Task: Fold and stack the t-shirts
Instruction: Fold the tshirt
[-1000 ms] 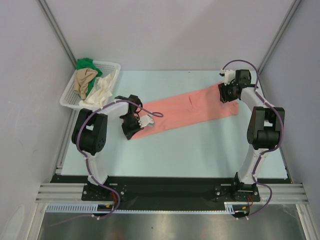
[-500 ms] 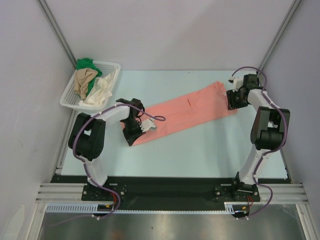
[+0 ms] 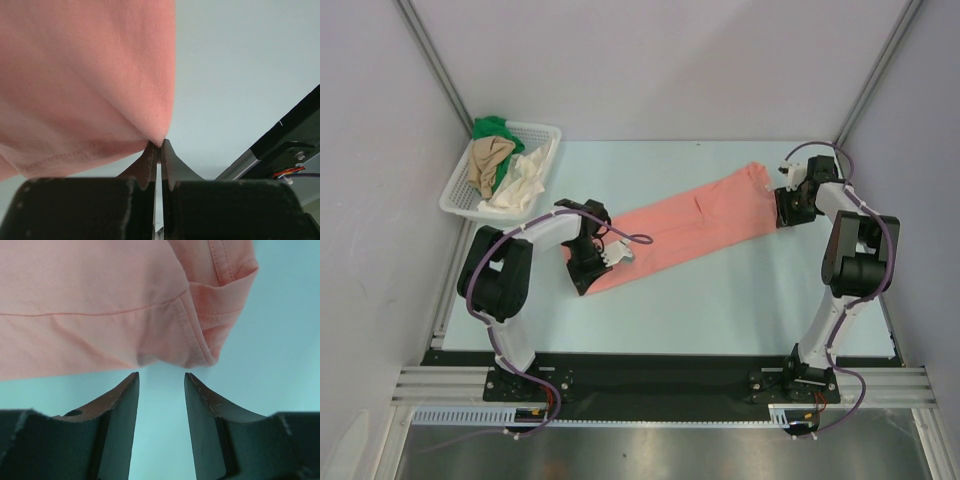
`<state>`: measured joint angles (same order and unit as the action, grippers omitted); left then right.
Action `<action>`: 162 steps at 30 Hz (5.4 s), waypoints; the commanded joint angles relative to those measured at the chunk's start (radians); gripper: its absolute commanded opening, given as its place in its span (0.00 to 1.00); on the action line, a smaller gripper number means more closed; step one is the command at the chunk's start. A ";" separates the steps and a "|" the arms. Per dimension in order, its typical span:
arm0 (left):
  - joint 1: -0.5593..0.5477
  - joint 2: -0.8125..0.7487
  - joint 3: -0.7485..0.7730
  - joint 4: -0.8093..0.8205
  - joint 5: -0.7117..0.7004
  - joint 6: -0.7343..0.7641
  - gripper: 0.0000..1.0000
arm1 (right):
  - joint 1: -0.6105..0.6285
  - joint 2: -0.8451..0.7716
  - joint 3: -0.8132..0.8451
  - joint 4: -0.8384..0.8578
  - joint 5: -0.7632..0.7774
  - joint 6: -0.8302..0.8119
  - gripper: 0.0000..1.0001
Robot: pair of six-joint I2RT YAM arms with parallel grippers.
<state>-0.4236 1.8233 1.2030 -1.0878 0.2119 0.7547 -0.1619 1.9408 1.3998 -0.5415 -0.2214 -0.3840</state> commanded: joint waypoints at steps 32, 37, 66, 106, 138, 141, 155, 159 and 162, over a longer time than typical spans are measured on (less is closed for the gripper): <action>-0.457 0.079 0.075 -0.057 0.219 -0.190 0.00 | 0.252 0.711 0.964 0.115 -0.148 0.235 0.36; -0.569 0.122 0.133 -0.047 0.268 -0.239 0.00 | 0.286 0.774 1.064 0.164 -0.128 0.264 0.36; -0.741 0.515 0.971 -0.149 0.321 -0.347 0.23 | 0.177 0.666 1.026 0.163 -0.035 0.200 0.50; 0.048 -0.159 -0.306 0.451 0.531 -1.106 0.65 | 0.383 -0.548 -0.757 -0.190 -0.446 0.821 0.49; -0.195 0.019 -0.258 0.543 0.564 -1.169 0.48 | 0.521 -0.445 -0.832 -0.041 -0.435 0.964 0.47; -0.195 0.019 -0.260 0.540 0.561 -1.169 0.42 | 0.524 -0.441 -0.837 -0.029 -0.438 0.970 0.45; -0.187 -0.071 -0.254 0.448 0.480 -1.128 0.00 | 0.538 -0.479 -0.826 0.015 -0.475 0.982 0.00; -0.158 -0.153 -0.215 0.359 0.380 -1.045 0.00 | 0.536 -0.545 -0.789 -0.023 -0.501 0.952 0.00; -0.127 -0.202 -0.180 0.293 0.316 -1.003 0.00 | 0.536 -0.579 -0.757 -0.040 -0.518 0.935 0.00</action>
<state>-0.5808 1.7042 0.9607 -0.7113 0.6231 -0.3309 0.3702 1.4063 0.5850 -0.5602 -0.6979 0.5819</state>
